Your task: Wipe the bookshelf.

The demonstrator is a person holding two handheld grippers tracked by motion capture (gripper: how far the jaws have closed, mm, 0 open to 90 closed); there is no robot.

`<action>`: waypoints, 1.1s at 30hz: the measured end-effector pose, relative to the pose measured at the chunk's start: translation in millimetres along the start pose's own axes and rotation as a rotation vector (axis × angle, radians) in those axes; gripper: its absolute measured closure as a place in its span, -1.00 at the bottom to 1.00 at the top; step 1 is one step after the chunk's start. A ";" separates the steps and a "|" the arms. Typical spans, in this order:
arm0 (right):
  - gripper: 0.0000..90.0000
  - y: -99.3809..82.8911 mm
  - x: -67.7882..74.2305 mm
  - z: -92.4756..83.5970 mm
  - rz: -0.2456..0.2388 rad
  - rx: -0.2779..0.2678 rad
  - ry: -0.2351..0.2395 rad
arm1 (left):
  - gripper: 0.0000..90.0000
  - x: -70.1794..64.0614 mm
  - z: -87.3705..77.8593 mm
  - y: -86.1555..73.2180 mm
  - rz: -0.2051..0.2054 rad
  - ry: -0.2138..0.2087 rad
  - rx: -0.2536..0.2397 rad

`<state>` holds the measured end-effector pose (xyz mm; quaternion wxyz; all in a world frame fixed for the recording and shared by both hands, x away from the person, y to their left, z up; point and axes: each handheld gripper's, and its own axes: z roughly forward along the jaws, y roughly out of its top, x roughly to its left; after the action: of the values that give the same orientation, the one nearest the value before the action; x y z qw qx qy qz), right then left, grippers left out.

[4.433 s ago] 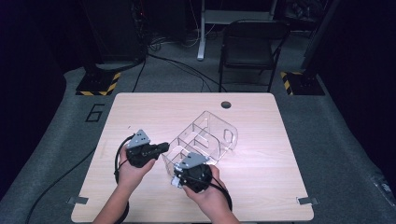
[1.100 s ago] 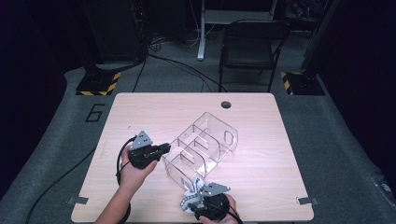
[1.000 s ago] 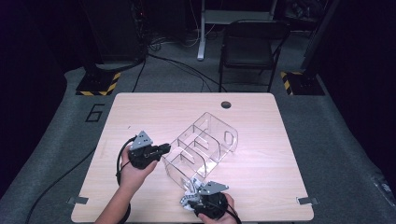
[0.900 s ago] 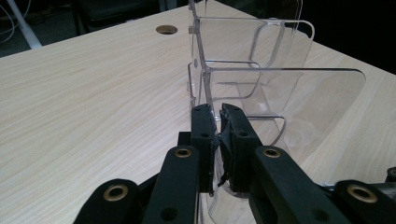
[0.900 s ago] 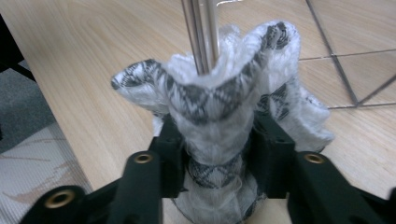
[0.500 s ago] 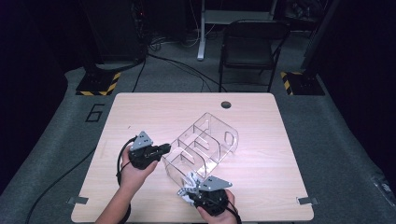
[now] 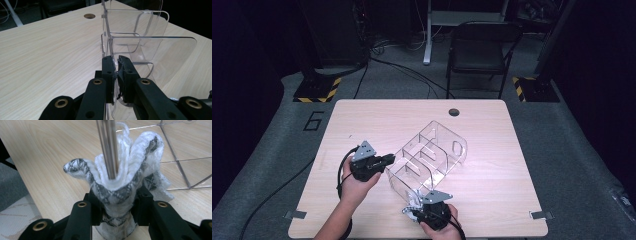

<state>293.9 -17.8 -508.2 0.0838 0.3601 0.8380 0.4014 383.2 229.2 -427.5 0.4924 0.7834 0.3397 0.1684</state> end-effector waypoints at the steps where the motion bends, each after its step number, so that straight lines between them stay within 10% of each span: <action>1: 0.46 3.0 0.5 -2.1 -0.016 0.000 -0.004 | 0.86 0.2 -0.3 0.2 0.003 -0.003 0.004; 8: 0.45 32.8 9.9 -41.7 -0.043 -0.158 0.001 | 0.85 0.2 0.6 -0.5 -0.002 -0.003 -0.006; 13: 0.46 26.4 8.6 -34.8 -0.044 -0.184 -0.002 | 0.85 -0.6 0.8 -0.5 0.000 0.002 -0.005; 26: 0.46 4.5 -0.1 -2.7 -0.018 -0.024 0.000 | 0.82 -0.2 2.7 -2.4 -0.005 -0.010 0.011; 33: 0.46 29.7 6.7 -32.9 -0.039 -0.122 0.005 | 0.83 0.0 2.8 -2.1 -0.002 -0.010 0.013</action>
<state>290.8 -21.0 -463.5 0.1114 0.3368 0.8190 0.4509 384.1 228.0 -430.7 0.4891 0.7873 0.3390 0.1616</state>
